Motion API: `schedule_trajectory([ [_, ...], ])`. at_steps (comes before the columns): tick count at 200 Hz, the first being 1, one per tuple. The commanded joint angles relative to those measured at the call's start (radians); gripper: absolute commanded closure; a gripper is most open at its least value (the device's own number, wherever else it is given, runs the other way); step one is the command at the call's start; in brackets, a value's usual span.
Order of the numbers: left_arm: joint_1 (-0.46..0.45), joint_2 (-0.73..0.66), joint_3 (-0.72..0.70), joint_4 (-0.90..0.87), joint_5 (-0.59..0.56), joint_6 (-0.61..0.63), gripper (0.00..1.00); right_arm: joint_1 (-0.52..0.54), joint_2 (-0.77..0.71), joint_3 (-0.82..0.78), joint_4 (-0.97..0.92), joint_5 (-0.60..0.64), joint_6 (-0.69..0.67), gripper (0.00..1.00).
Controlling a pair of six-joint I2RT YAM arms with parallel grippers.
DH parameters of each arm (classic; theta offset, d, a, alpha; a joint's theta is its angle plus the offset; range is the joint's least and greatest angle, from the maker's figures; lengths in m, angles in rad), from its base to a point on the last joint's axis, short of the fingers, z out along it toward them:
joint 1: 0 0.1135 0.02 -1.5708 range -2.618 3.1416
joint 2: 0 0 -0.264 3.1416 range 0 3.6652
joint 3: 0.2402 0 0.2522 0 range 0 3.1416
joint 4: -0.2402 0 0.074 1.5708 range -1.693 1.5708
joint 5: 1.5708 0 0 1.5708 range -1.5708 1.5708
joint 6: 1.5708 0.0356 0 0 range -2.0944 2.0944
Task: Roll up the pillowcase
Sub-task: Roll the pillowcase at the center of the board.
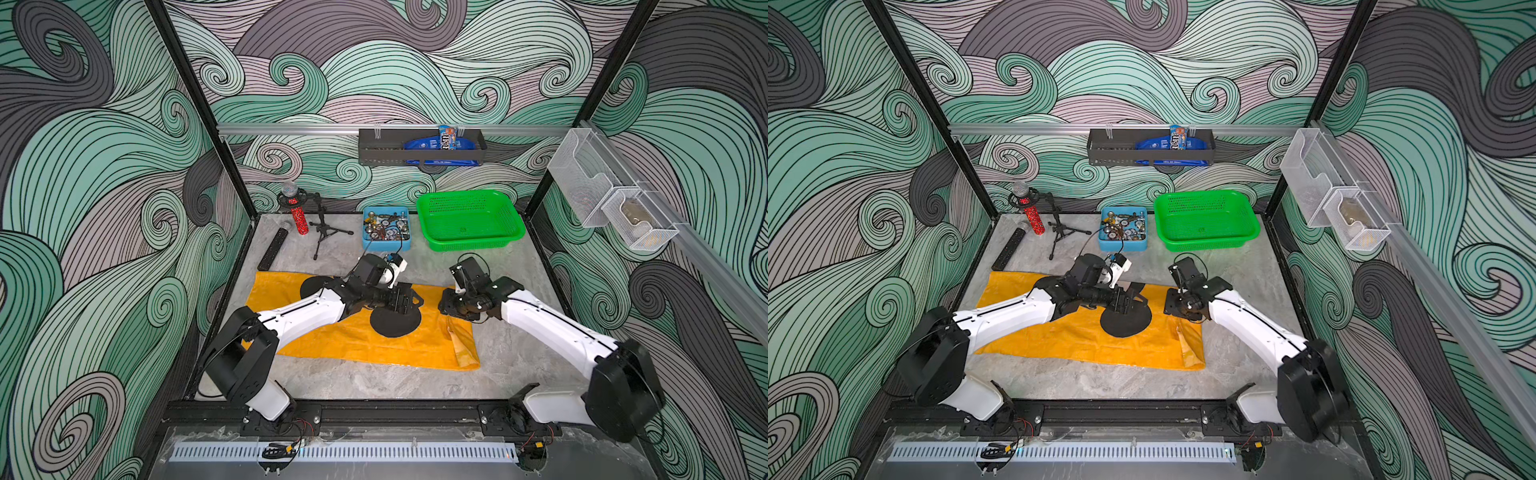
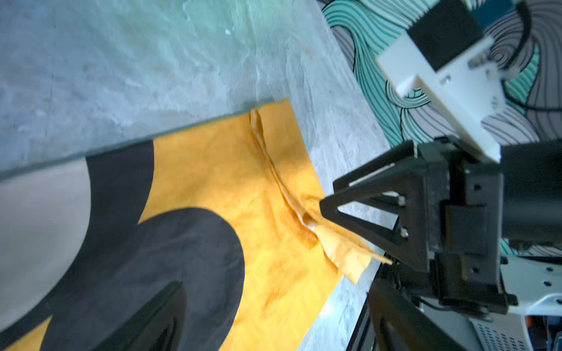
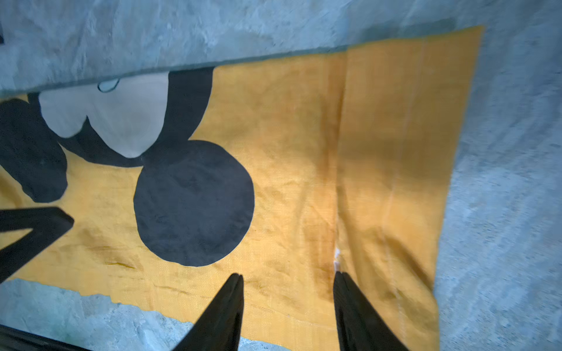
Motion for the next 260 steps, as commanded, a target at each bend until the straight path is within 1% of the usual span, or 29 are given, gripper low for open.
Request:
schedule_trajectory([
  [1,-0.002,0.110,0.095,0.092,0.083,-0.011,0.06,-0.069,-0.048,-0.086,-0.079,-0.037,-0.023,0.50],
  [10,-0.006,0.168,0.147,0.084,0.105,-0.017,0.07,-0.092,-0.064,-0.112,-0.102,-0.042,-0.035,0.52],
  [23,-0.020,0.245,0.234,0.050,0.129,-0.014,0.08,-0.098,-0.099,-0.151,-0.106,-0.054,-0.035,0.55],
  [42,-0.047,0.341,0.332,0.020,0.132,-0.015,0.10,-0.098,-0.109,-0.207,-0.107,-0.090,-0.048,0.59],
  [76,-0.084,0.447,0.431,0.028,0.138,-0.047,0.14,-0.097,-0.120,-0.276,-0.070,-0.156,-0.065,0.73],
  [113,-0.135,0.548,0.518,0.038,0.160,-0.069,0.19,-0.088,-0.113,-0.335,-0.042,-0.217,-0.072,0.77],
  [146,-0.153,0.604,0.544,0.042,0.181,-0.079,0.22,-0.065,-0.090,-0.382,0.022,-0.244,-0.064,0.77],
  [167,-0.155,0.636,0.575,0.007,0.173,-0.054,0.25,-0.064,-0.078,-0.396,0.049,-0.248,-0.061,0.76],
  [187,-0.154,0.667,0.606,-0.015,0.163,-0.033,0.27,-0.065,-0.079,-0.381,0.058,-0.254,-0.070,0.73],
  [198,-0.155,0.687,0.628,-0.029,0.155,-0.020,0.31,-0.069,-0.082,-0.361,0.054,-0.257,-0.079,0.71],
  [205,-0.155,0.702,0.648,-0.050,0.144,-0.007,0.33,-0.077,-0.088,-0.346,0.052,-0.268,-0.080,0.69],
  [219,-0.155,0.728,0.687,-0.096,0.120,0.022,0.35,-0.099,-0.107,-0.315,0.024,-0.273,-0.081,0.67],
  [234,-0.153,0.743,0.710,-0.131,0.093,0.054,0.39,-0.132,-0.123,-0.275,-0.039,-0.236,-0.098,0.64],
  [247,-0.152,0.750,0.720,-0.142,0.080,0.070,0.40,-0.174,-0.138,-0.250,-0.081,-0.202,-0.119,0.62],
  [260,-0.150,0.759,0.733,-0.155,0.068,0.084,0.41,-0.240,-0.150,-0.238,-0.096,-0.168,-0.141,0.60],
])
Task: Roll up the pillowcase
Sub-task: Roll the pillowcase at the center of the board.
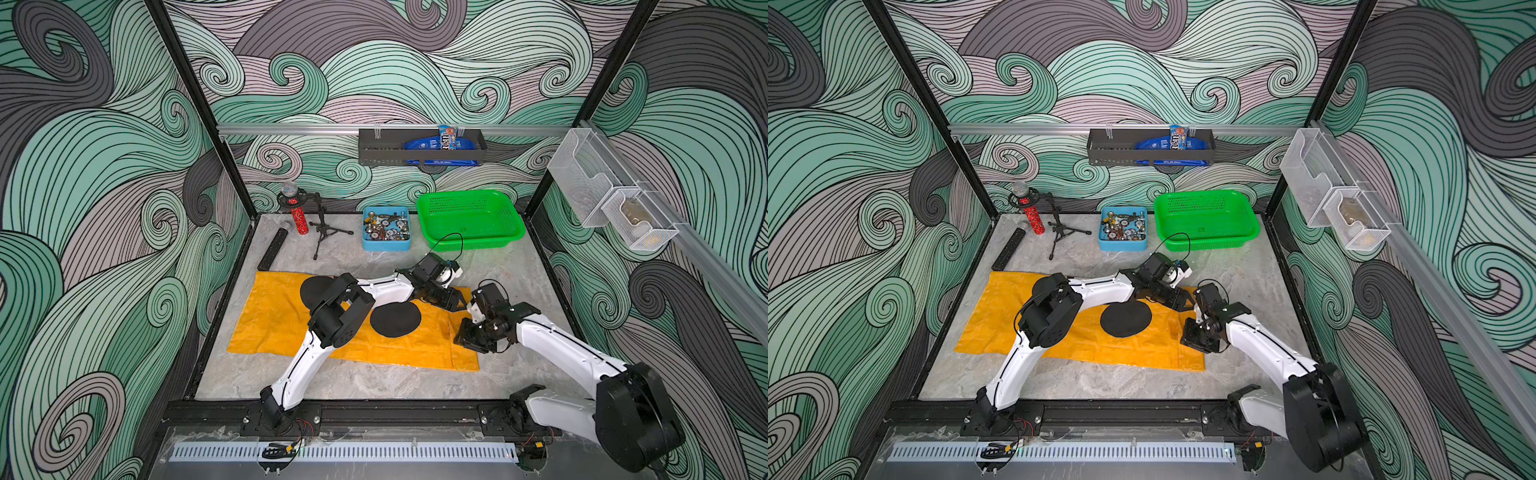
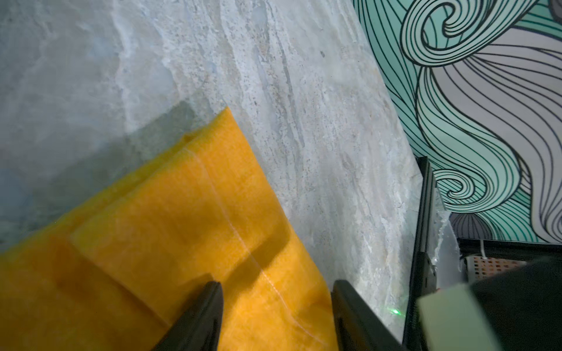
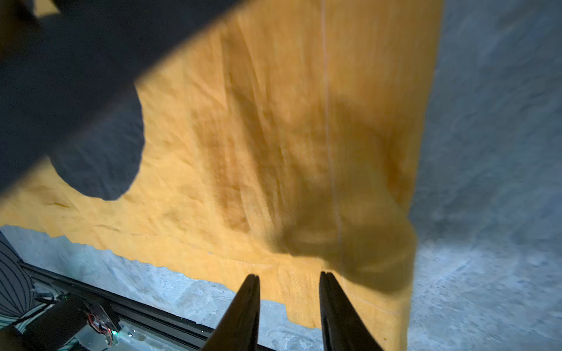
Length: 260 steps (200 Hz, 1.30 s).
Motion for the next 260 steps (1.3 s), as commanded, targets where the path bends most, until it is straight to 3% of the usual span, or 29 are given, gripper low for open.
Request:
schedule_trajectory([
  [1,0.006,0.022,0.048,-0.070,-0.040,0.066,0.41,-0.088,-0.034,0.034,-0.073,0.067,-0.051,0.60],
  [20,0.008,0.034,0.075,-0.099,-0.055,0.081,0.42,-0.196,-0.004,0.053,-0.060,0.064,-0.102,0.55],
  [45,0.012,0.043,0.082,-0.108,-0.061,0.090,0.43,-0.250,0.083,0.061,0.020,0.032,-0.163,0.50],
  [123,0.038,-0.009,0.094,-0.116,-0.012,0.076,0.39,-0.291,0.240,0.008,0.274,-0.110,-0.209,0.54],
  [171,0.043,-0.080,0.062,-0.105,0.020,0.047,0.32,-0.291,0.303,0.007,0.306,-0.112,-0.234,0.68],
  [212,0.053,-0.153,0.002,-0.128,0.026,0.050,0.30,-0.292,0.267,0.011,0.303,-0.108,-0.227,1.00],
  [238,0.061,-0.207,-0.037,-0.150,0.021,0.054,0.29,-0.291,0.241,0.012,0.280,-0.060,-0.211,1.00],
  [260,0.066,-0.249,-0.072,-0.167,0.010,0.062,0.28,-0.301,0.220,0.035,0.212,0.051,-0.216,1.00],
])
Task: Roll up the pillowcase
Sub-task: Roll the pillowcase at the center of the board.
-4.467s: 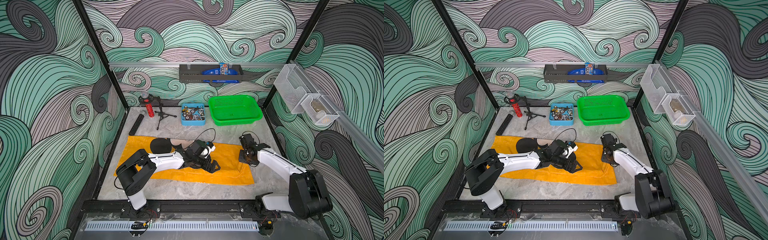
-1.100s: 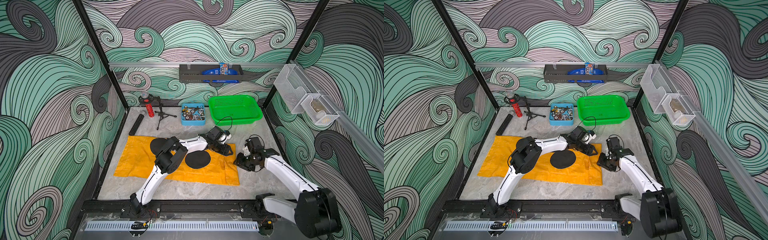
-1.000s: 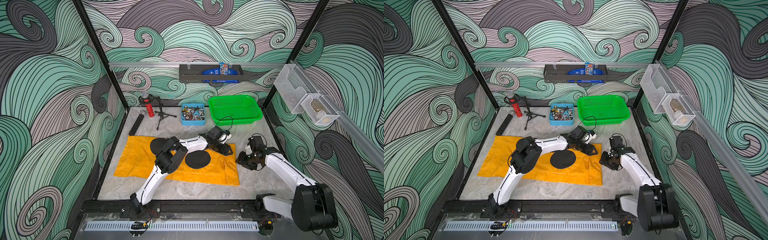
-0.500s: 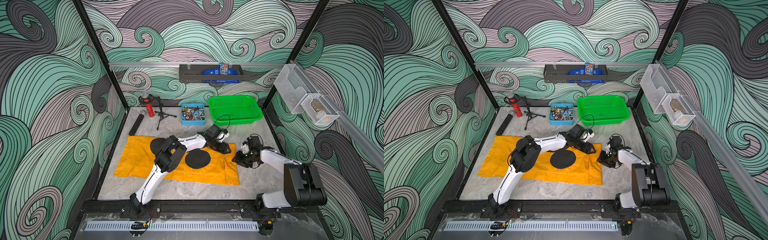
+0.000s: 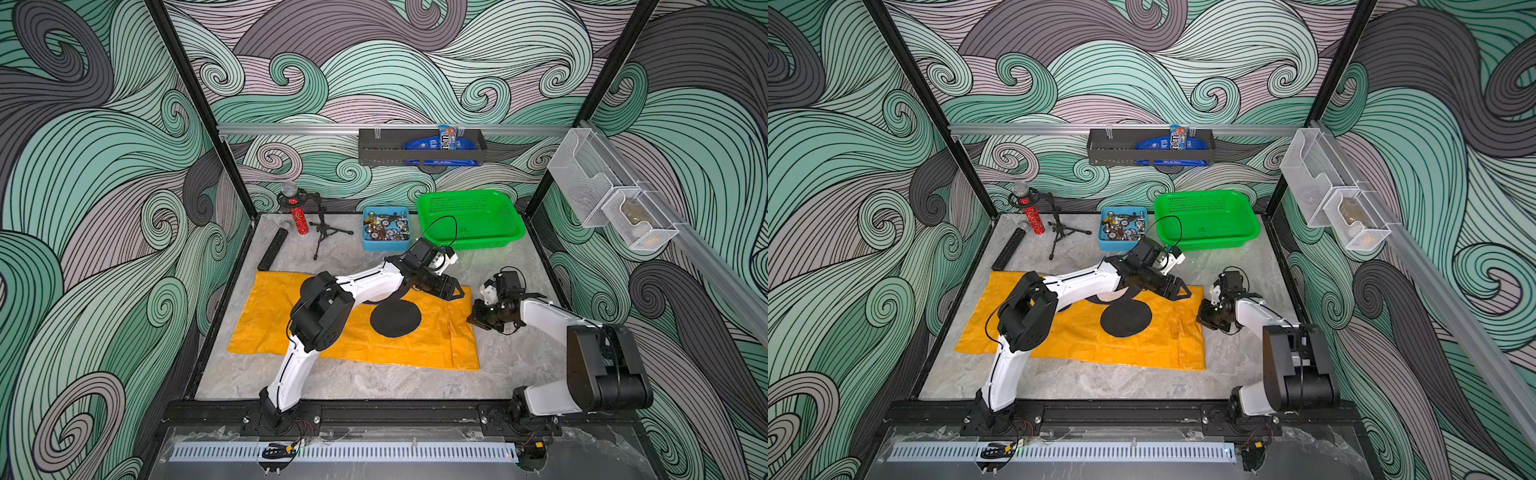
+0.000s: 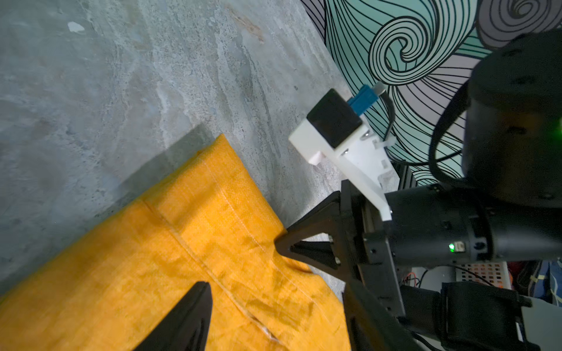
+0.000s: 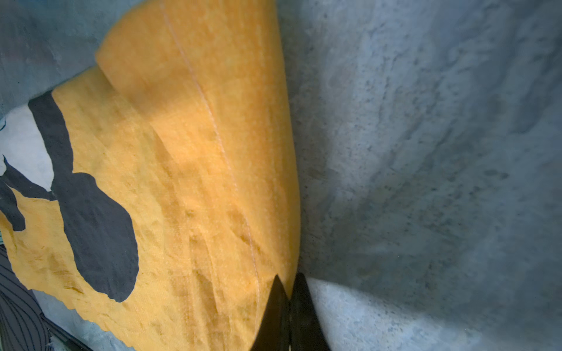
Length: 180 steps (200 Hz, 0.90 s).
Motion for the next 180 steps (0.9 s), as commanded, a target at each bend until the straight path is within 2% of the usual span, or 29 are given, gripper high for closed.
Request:
schedule_trajectory([
  [1,0.014,-0.061,-0.031,-0.046,0.005,0.011,0.28,-0.013,-0.034,0.024,-0.080,0.127,0.004,1.00],
  [44,0.021,-0.108,-0.112,-0.065,-0.012,0.022,0.28,-0.054,-0.043,0.107,-0.226,0.341,-0.028,1.00],
  [77,0.032,-0.137,-0.172,-0.052,-0.014,0.018,0.28,-0.029,-0.022,0.145,-0.268,0.337,0.016,1.00],
  [132,0.041,-0.196,-0.276,-0.015,-0.016,0.004,0.27,0.078,-0.020,0.213,-0.310,0.337,0.105,0.92],
  [180,0.047,-0.240,-0.334,-0.004,-0.012,0.002,0.27,0.162,0.018,0.256,-0.311,0.318,0.163,0.92],
])
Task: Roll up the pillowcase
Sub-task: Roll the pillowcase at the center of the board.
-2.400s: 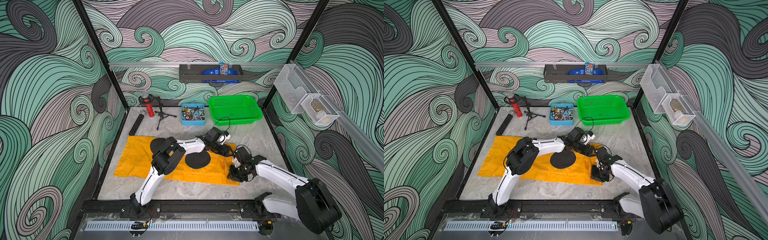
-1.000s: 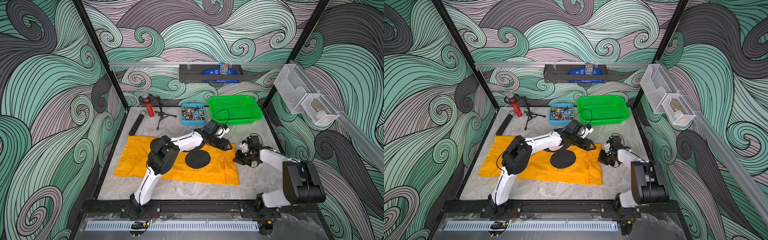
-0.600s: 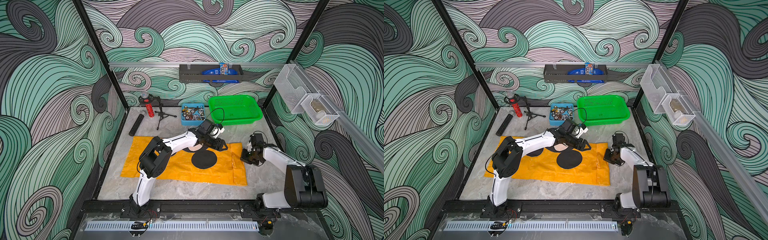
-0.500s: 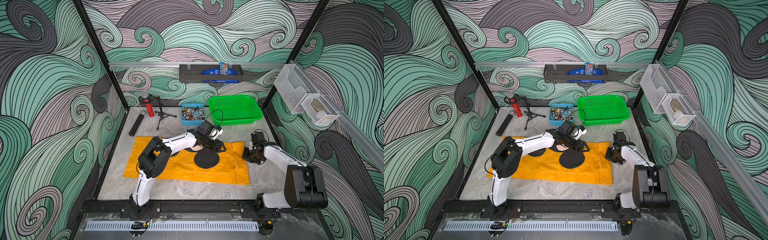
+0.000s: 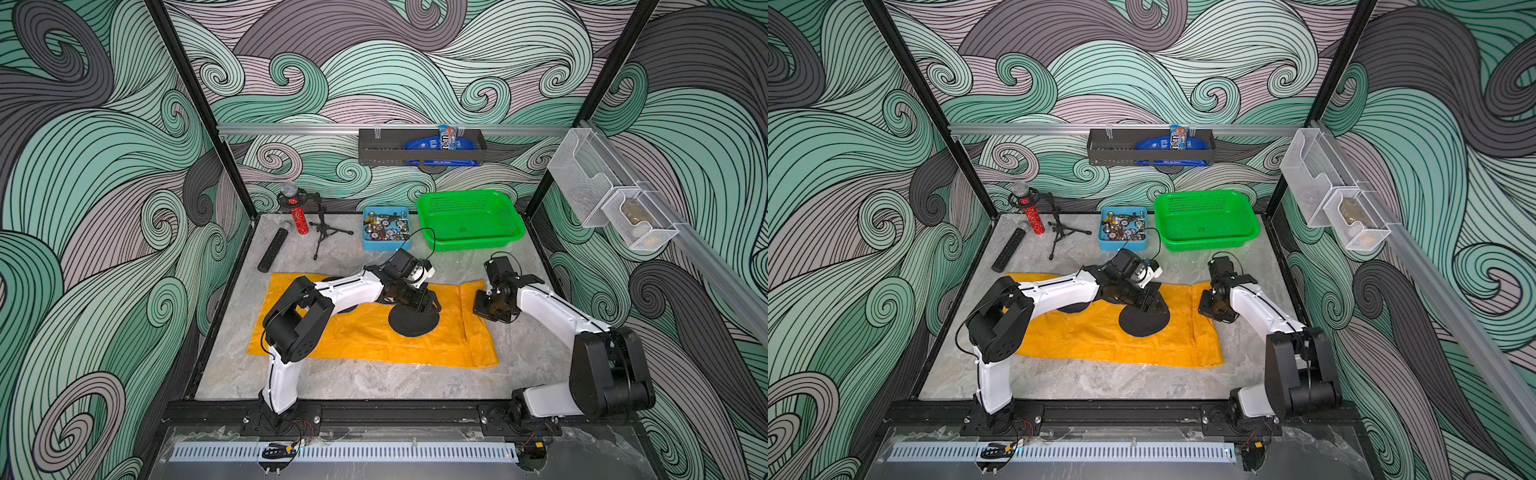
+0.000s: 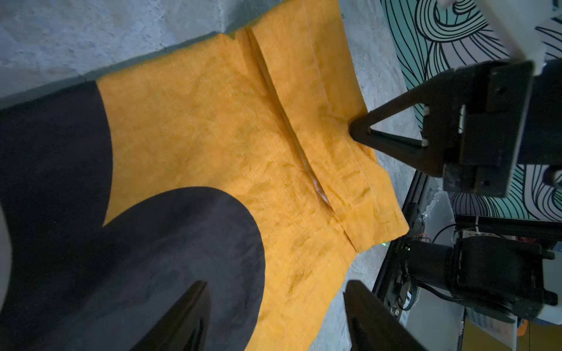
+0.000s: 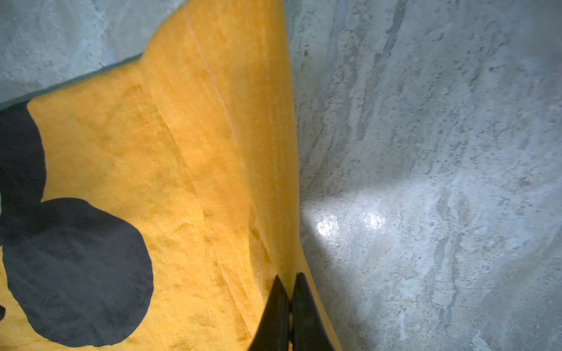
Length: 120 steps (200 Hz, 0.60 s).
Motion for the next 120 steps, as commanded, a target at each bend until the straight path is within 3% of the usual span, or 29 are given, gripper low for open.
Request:
schedule_trajectory([
  [1,0.010,-0.048,-0.017,0.015,0.001,0.002,0.27,0.043,0.023,0.042,-0.018,-0.004,0.052,0.92],
  [40,0.011,-0.078,-0.063,0.029,0.008,-0.002,0.27,0.095,0.052,0.059,-0.033,0.014,0.086,0.85],
  [120,0.015,-0.150,-0.158,0.048,0.006,-0.017,0.28,0.228,0.155,0.145,-0.030,0.018,0.147,0.81],
])
